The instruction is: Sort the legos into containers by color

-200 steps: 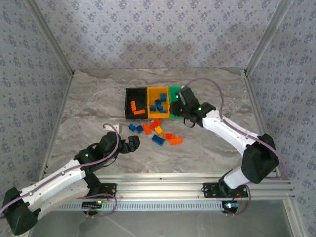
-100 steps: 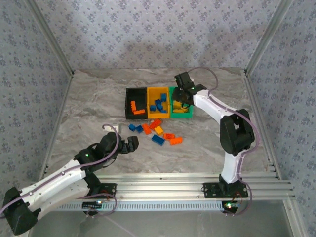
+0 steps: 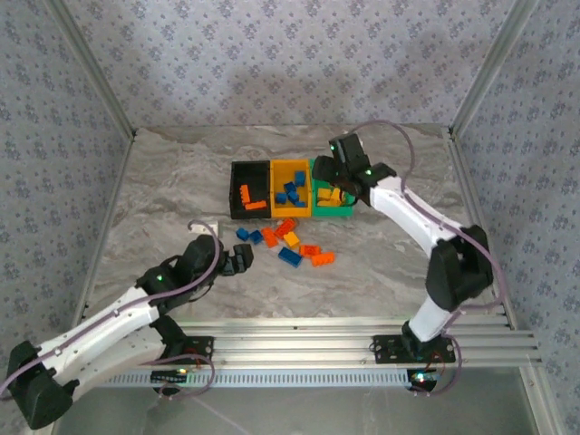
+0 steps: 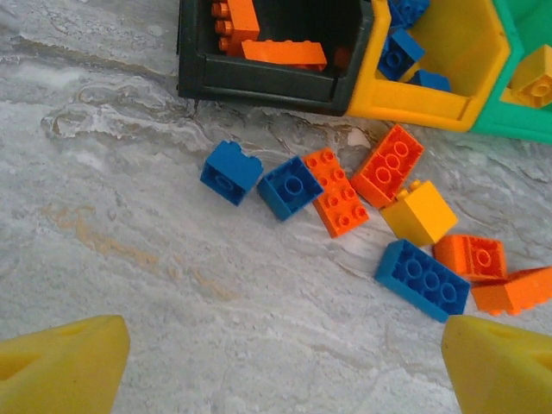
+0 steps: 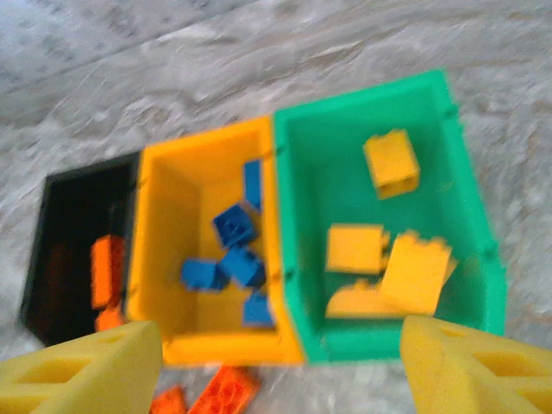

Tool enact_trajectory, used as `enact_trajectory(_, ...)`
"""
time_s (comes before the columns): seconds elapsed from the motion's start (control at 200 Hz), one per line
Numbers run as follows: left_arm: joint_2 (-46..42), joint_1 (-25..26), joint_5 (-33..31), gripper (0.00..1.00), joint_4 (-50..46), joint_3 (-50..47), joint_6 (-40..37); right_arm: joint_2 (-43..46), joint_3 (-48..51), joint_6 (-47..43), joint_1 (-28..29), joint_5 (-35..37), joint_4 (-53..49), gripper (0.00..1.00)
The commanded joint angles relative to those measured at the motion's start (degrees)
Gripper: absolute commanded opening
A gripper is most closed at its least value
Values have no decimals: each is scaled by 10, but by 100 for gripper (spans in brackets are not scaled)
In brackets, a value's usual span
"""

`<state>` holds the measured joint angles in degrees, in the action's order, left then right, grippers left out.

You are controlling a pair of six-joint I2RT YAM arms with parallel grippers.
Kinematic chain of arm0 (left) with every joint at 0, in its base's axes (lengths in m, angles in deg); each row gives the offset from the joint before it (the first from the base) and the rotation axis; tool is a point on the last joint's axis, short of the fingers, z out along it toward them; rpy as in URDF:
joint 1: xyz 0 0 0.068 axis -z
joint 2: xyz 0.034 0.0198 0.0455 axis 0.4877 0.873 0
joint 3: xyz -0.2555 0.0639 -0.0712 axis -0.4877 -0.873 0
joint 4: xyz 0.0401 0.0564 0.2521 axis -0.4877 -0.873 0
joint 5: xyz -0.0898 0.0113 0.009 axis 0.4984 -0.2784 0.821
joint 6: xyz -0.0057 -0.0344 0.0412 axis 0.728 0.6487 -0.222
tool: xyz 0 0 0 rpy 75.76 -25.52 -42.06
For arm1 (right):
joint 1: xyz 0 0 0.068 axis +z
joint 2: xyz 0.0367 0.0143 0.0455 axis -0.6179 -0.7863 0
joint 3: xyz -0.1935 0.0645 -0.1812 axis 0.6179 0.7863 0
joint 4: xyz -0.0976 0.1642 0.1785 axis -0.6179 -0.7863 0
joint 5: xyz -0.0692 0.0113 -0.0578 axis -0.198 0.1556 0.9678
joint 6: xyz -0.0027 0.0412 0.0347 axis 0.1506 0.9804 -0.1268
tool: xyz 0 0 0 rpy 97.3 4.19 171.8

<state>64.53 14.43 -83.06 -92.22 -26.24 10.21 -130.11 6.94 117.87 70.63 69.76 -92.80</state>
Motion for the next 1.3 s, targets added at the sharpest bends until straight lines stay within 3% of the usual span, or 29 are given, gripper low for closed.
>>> enact_trajectory(0.0,60,-31,28,88,58,20,-34,56,93,30,45,33,47,75)
enact_trajectory(0.09,122,-56,41,81,107,30,-42,90,142,30,92,63,68,75)
enact_trajectory(0.235,215,-96,53,83,158,58,-37,112,167,23,143,93,46,75)
enact_trajectory(0.36,279,-117,69,84,195,72,-24,127,191,27,153,101,43,75)
enact_trajectory(0.515,339,-128,67,72,213,88,-1,146,214,33,151,105,42,75)
enact_trajectory(0.685,371,-133,66,60,218,99,26,168,223,31,148,111,34,75)
enact_trajectory(1.029,407,-134,59,52,239,77,54,199,241,33,138,113,32,75)
enact_trajectory(1.294,395,-133,71,31,248,45,53,220,254,40,132,118,26,76)
